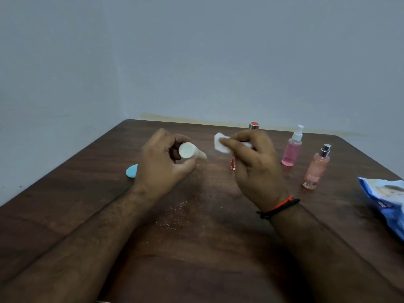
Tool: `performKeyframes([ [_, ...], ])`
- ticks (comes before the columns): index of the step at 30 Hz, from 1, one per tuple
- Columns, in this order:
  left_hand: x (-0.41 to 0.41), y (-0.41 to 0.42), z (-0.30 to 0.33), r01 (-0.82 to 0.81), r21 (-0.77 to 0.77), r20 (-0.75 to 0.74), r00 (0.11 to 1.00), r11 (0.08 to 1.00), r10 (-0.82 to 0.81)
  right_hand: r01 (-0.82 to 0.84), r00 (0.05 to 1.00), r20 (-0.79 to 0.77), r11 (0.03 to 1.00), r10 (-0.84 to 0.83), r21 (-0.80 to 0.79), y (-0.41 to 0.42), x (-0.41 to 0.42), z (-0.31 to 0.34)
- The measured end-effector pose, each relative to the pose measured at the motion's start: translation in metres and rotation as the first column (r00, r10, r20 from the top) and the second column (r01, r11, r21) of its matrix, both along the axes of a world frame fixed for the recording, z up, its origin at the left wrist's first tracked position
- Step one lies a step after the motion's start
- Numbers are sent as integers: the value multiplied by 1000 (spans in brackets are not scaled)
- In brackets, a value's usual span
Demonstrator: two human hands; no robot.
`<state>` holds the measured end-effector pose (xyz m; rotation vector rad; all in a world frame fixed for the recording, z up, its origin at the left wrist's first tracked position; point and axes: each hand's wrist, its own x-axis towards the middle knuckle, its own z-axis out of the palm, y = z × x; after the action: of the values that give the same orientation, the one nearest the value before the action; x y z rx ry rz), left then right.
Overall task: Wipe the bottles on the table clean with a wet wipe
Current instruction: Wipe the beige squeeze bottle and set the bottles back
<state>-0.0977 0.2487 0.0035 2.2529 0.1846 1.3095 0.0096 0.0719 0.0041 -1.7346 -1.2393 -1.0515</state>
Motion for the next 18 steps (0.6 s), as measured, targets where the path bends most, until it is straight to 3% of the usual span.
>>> performKeyframes([
  [3, 3, 4, 0, -13, -251, -5, 1000, 968, 12, 46, 996, -88, 989, -34, 142, -2, 5, 0],
  [6, 10, 8, 0, -69, -410, -68, 997, 909, 45, 50, 992, -126, 982, -27, 184, -1, 7, -1],
  [13, 37, 0, 7, -100, -576, -178, 984, 812, -5, 36, 979, -201, 967, 16, 253, -2, 9, -2],
  [18, 71, -16, 3, -144, -574, -317, 947, 806, -57, 51, 971, -239, 966, 11, 254, -5, 12, -2],
])
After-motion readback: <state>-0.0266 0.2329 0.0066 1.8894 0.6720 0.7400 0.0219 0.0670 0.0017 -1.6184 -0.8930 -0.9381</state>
